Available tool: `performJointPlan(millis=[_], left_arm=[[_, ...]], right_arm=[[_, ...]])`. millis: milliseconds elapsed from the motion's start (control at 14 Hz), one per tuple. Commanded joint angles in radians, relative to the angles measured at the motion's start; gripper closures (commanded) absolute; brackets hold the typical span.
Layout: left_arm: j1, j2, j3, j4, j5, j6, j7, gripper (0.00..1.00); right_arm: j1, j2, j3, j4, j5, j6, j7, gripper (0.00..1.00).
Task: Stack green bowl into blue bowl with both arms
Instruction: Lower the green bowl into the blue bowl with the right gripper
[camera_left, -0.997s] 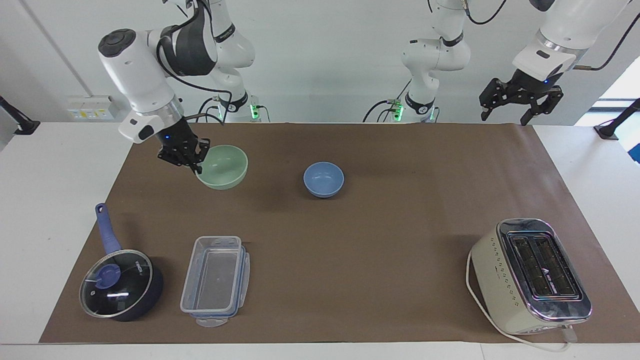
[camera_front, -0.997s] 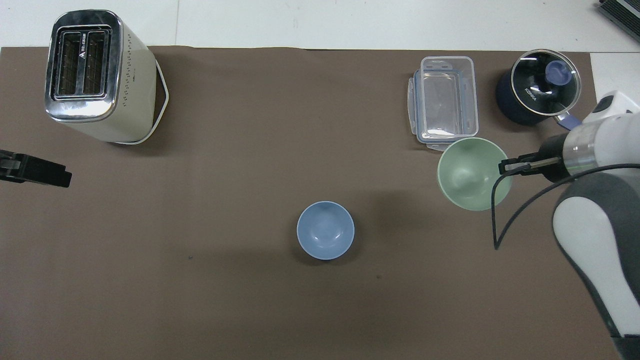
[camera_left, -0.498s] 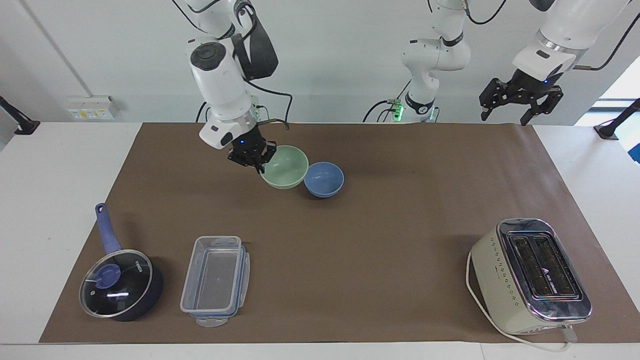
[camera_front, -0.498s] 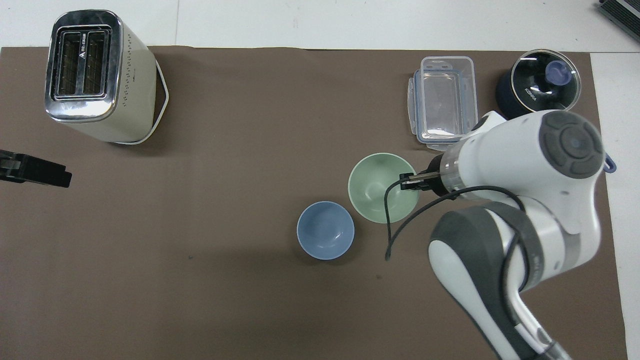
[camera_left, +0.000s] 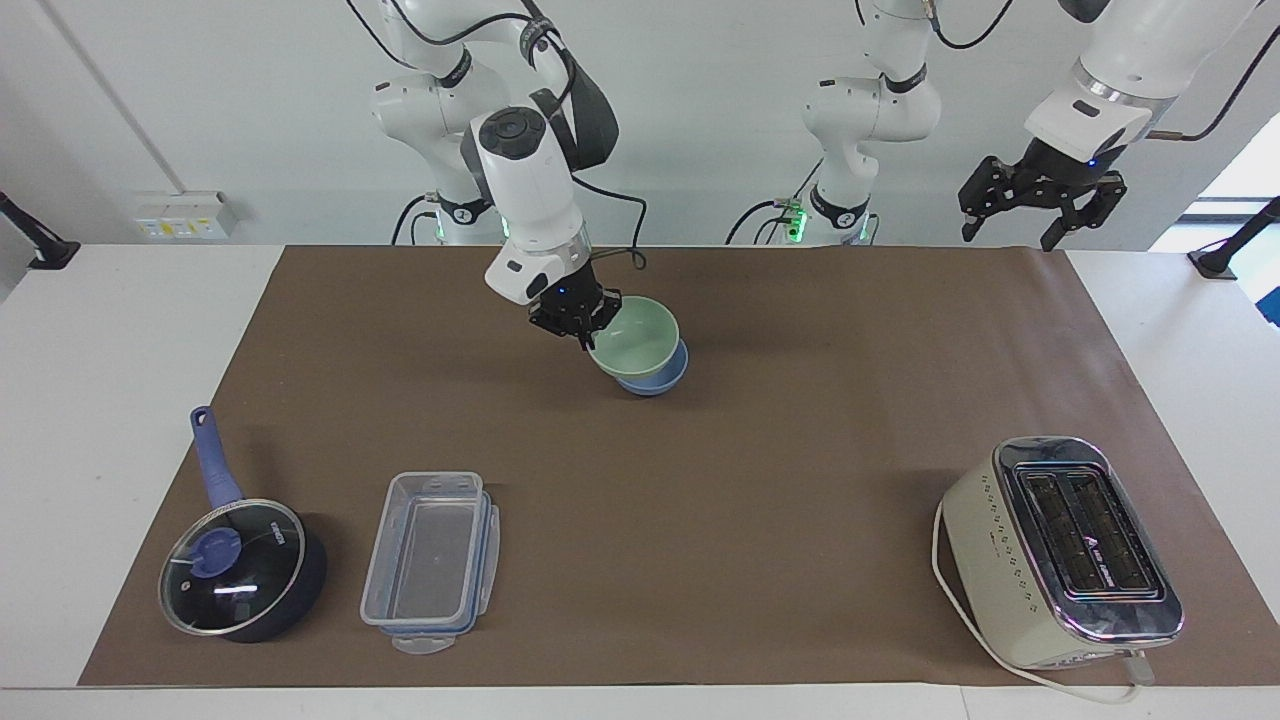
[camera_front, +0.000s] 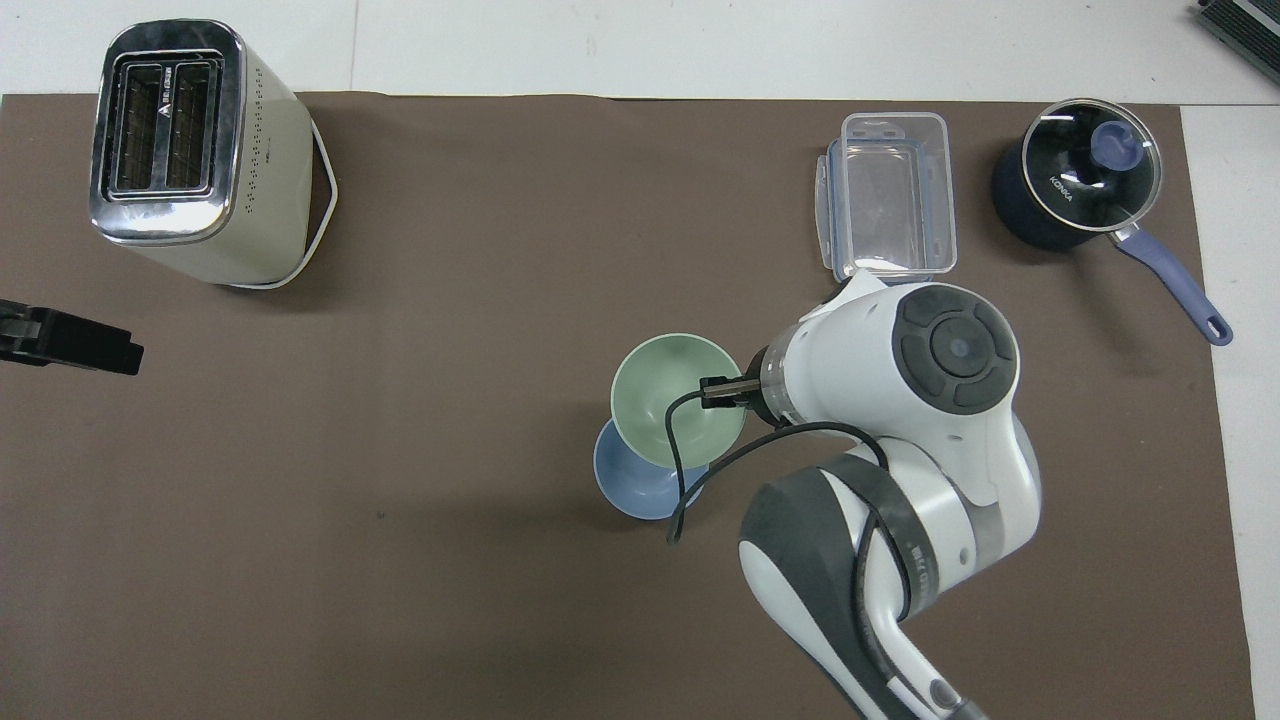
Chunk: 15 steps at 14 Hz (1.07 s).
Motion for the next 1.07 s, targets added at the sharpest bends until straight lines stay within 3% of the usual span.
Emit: performJointPlan(millis=[0,285,498,997], left_arm=[[0.014,-0.024,-0.011,-0.026,0.013,-0.005,0.014,0.00],[0.014,-0.024,-0.011,-0.026,0.014,-0.005,0.014,0.00],[0.014,-0.024,-0.011,-0.026,0.014,-0.005,0.014,0.00],[0.014,-0.024,-0.011,-0.026,0.013,-0.005,0.014,0.00]], right_arm=[[0.030,-0.023,-0.002,-0.082,0.003,0.062,0.031,1.00],[0.033,-0.035,0.000,-0.127,0.006,0.080,0.029,1.00],[0.053,-0.033,0.000,-0.194,0.011,0.173,0.034,1.00],[0.077,-0.026,0.000,-0.221,0.015,0.201,0.035,1.00]])
